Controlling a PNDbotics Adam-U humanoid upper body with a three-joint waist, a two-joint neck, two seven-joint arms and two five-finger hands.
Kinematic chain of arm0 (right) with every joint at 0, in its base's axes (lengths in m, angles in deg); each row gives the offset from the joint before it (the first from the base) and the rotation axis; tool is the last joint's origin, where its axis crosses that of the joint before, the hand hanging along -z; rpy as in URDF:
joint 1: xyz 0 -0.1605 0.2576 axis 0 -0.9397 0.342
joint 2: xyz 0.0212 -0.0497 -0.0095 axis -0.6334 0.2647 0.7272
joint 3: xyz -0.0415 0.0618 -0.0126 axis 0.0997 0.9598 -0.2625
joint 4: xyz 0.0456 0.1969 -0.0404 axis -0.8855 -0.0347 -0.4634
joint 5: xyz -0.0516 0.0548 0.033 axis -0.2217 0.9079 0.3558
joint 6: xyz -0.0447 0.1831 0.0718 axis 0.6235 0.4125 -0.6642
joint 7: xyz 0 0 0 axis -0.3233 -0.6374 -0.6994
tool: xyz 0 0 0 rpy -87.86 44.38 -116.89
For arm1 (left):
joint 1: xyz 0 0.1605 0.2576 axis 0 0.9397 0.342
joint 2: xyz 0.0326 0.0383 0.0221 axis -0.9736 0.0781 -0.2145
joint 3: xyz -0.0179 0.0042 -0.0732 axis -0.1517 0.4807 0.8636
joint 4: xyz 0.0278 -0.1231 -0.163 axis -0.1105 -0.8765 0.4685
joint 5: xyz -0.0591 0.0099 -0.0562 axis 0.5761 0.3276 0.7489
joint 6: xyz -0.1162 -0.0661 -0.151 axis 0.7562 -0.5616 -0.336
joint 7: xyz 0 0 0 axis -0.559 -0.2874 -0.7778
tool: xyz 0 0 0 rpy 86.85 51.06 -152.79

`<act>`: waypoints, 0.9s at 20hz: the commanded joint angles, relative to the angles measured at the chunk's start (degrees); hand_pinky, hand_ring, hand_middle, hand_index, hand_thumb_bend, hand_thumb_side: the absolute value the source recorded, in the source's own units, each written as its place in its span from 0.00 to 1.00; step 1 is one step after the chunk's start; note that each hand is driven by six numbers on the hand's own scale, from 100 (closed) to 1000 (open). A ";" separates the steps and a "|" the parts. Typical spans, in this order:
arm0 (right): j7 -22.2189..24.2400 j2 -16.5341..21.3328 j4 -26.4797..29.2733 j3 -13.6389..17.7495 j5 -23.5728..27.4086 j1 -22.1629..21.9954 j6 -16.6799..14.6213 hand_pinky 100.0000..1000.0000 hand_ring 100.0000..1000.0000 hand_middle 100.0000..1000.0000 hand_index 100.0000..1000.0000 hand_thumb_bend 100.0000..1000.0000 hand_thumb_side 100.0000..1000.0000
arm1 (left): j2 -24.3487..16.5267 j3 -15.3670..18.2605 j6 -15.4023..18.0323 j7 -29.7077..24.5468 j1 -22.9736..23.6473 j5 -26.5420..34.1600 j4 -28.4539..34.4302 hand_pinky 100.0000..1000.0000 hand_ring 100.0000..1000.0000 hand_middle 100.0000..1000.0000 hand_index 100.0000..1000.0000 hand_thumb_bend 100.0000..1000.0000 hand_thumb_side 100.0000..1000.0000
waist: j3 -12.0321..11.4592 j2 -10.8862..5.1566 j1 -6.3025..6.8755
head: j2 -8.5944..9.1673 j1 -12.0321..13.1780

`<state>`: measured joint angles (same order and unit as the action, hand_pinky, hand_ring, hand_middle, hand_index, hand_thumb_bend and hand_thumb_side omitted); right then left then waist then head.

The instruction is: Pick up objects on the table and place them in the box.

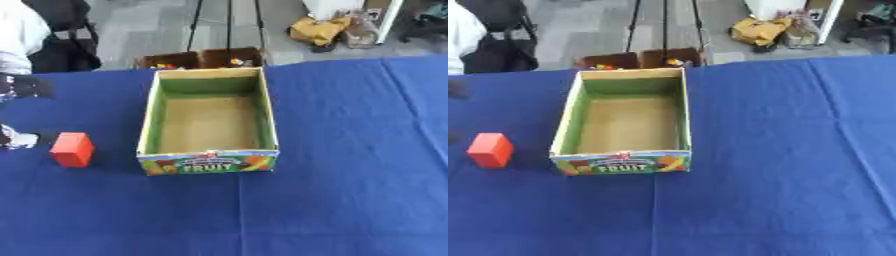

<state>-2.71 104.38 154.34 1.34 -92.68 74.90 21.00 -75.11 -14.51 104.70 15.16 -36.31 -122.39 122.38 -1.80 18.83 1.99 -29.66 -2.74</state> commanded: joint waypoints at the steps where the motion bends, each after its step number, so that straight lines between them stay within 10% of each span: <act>1: 0.39 1.01 1.15 0.16 0.75 0.66 -0.09 0.57 0.71 0.48 0.69 0.00 1.00 | 0.35 0.07 2.66 -2.70 -1.81 1.03 -2.94 0.77 0.94 1.00 1.00 0.26 0.89 | 0.11 0.04 0.54 | 0.66 0.31; 10: 0.84 0.86 1.15 0.00 1.10 1.08 -0.38 0.57 0.71 0.48 0.69 0.00 1.00 | 2.61 -0.95 1.95 -6.22 -2.98 1.71 -11.44 0.76 0.95 1.00 1.00 0.00 0.63 | 0.65 0.70 0.35 | 1.29 0.66; 18: 1.38 0.65 1.15 -0.10 1.37 1.24 -0.53 0.57 0.71 0.47 0.69 0.00 1.00 | 3.07 -1.17 4.73 -6.28 -3.07 0.18 -12.88 0.77 0.96 1.00 1.00 0.44 0.91 | 0.70 1.18 0.13 | 1.87 0.80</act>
<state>-1.57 104.34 154.34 1.03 -91.96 75.42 20.53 -70.79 -15.70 103.66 14.12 -38.10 -121.83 109.24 -1.12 20.18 1.99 -28.57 -2.15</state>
